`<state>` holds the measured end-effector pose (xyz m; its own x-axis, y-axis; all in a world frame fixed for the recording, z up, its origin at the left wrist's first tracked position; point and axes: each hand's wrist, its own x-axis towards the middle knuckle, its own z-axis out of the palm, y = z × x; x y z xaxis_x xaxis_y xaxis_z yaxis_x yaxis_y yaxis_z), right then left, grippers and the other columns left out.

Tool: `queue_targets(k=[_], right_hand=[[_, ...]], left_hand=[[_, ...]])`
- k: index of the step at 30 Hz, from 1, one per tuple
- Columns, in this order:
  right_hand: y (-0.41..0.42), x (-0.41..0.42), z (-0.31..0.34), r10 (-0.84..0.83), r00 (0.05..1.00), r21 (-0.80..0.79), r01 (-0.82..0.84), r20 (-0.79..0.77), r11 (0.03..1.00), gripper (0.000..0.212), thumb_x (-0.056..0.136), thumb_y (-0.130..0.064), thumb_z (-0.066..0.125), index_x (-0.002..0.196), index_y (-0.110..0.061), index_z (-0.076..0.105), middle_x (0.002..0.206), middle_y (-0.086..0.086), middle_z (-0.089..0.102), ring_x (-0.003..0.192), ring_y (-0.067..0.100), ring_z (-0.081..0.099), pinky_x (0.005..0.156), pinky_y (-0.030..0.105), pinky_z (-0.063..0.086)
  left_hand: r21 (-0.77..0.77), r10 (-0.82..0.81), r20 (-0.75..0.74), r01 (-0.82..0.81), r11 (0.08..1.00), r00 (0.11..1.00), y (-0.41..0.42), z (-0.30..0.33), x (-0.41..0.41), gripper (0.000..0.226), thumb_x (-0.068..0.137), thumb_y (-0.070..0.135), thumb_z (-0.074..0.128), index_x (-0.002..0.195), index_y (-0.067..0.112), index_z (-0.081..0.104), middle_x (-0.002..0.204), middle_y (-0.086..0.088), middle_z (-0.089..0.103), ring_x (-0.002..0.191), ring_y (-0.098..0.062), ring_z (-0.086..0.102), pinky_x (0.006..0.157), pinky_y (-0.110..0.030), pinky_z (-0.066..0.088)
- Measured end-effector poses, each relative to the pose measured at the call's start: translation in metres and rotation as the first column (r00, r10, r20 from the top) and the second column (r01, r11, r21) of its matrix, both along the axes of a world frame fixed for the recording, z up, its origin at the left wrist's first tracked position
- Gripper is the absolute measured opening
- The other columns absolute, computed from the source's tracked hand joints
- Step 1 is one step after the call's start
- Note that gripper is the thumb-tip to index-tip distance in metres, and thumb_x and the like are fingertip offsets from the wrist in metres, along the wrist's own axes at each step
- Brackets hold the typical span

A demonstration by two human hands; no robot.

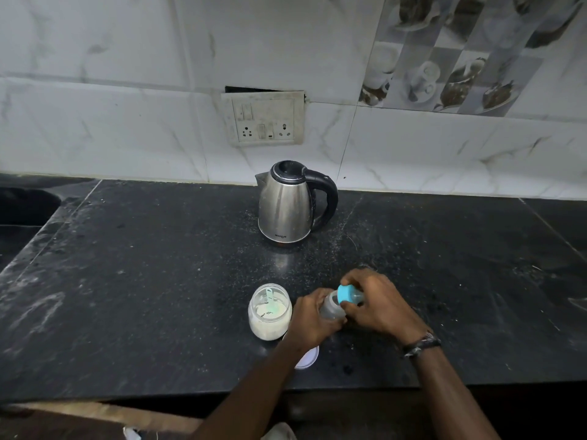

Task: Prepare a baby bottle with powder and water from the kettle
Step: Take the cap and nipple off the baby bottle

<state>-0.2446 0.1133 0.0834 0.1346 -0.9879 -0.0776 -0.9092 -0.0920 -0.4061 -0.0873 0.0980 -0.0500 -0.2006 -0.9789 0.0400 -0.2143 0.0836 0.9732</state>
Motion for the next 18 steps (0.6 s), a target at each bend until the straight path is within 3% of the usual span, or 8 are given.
queue_targets(k=[4,7,14,18], right_hand=[[0.017,-0.025,-0.005,-0.088,0.969,0.033,0.083,0.232,0.996,0.047,0.074,-0.022,0.082,0.113,-0.031,0.057,0.104,-0.015,0.061,0.094,0.000,0.060,0.080,0.015,0.050],[0.031,-0.040,-0.014,-0.153,0.965,0.101,0.134,0.213,0.986,0.058,0.073,-0.025,0.084,0.125,-0.032,0.056,0.111,-0.014,0.060,0.097,-0.001,0.059,0.082,0.014,0.048],[0.055,-0.059,-0.052,-0.269,0.938,0.161,0.237,0.218,0.958,0.055,0.066,-0.028,0.089,0.117,-0.028,0.068,0.100,-0.015,0.068,0.088,-0.005,0.063,0.079,0.013,0.048],[0.061,-0.061,-0.074,-0.301,0.929,0.167,0.269,0.216,0.949,0.057,0.069,-0.025,0.087,0.122,-0.025,0.065,0.109,-0.013,0.068,0.091,-0.003,0.062,0.085,0.019,0.052]], left_hand=[[-0.012,0.011,0.013,-0.011,1.000,1.000,0.000,0.000,-0.002,0.058,0.063,0.036,0.088,0.116,0.020,0.071,0.106,0.007,0.078,0.099,-0.008,0.074,0.090,-0.042,0.060],[-0.007,0.003,0.039,-0.002,1.000,0.999,0.000,0.000,-0.003,0.060,0.062,0.037,0.086,0.117,0.022,0.070,0.108,0.008,0.078,0.101,-0.007,0.073,0.092,-0.039,0.060],[-0.009,0.012,0.067,-0.012,1.000,0.998,0.003,0.003,-0.003,0.056,0.067,0.028,0.089,0.119,0.021,0.071,0.110,0.010,0.077,0.102,-0.005,0.072,0.093,-0.036,0.059],[0.014,0.005,0.080,-0.006,1.000,0.997,0.005,0.006,-0.003,0.057,0.068,0.028,0.088,0.120,0.020,0.070,0.112,0.009,0.077,0.104,-0.006,0.072,0.095,-0.038,0.059]])
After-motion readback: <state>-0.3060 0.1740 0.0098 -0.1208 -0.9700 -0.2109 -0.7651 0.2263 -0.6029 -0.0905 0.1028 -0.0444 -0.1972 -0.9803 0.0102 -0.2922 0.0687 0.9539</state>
